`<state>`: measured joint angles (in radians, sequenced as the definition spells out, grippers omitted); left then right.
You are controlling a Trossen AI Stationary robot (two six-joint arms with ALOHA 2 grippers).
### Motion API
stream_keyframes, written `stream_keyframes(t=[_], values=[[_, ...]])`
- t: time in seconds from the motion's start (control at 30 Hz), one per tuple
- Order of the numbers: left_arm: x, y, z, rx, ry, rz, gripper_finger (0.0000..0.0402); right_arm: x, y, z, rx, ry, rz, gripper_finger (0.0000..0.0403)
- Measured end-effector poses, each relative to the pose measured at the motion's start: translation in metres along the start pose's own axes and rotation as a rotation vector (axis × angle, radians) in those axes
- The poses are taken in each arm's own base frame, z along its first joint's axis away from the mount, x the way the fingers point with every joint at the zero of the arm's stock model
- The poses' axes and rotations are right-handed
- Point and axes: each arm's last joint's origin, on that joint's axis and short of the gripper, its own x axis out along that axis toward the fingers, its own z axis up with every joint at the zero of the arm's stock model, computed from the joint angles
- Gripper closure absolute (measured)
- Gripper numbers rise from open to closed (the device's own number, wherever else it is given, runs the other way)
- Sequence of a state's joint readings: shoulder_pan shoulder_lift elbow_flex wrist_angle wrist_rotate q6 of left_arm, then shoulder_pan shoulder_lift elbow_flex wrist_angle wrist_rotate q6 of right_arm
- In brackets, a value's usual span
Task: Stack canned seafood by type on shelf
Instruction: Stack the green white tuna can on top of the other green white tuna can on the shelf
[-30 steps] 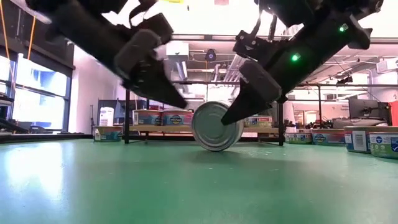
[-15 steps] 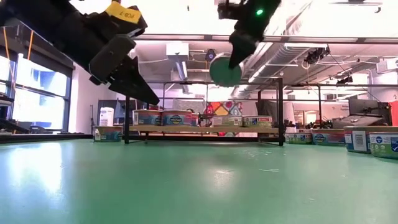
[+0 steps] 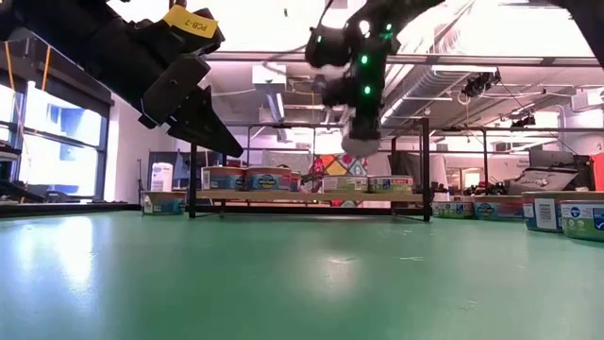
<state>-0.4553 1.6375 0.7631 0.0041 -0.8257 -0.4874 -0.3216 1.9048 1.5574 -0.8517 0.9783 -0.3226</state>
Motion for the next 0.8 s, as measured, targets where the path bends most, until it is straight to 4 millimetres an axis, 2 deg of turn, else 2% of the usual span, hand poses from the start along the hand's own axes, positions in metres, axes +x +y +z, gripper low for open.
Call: stream_keyframes(t=[0.1, 0.23, 0.37, 0.5, 0.8], values=[[0.000, 0.000, 0.000, 0.000, 0.000, 0.000, 0.0401, 0.013, 0.008, 0.000, -0.039, 0.045, 0.011, 0.0275], [0.000, 0.000, 0.000, 0.000, -0.001, -0.001, 0.0401, 0.022, 0.009, -0.008, -0.043, 0.112, 0.023, 0.0275], [-0.001, -0.001, 0.000, 0.002, -0.001, -0.003, 0.0401, 0.025, 0.008, -0.013, -0.008, 0.150, 0.028, 0.0275], [-0.001, -0.001, 0.000, 0.002, -0.001, -0.003, 0.0401, 0.031, 0.009, -0.014, 0.002, 0.152, 0.106, 0.0275], [-0.001, -0.001, 0.000, 0.002, -0.001, -0.003, 0.0401, 0.038, 0.010, -0.015, 0.006, 0.171, 0.113, 0.0275]])
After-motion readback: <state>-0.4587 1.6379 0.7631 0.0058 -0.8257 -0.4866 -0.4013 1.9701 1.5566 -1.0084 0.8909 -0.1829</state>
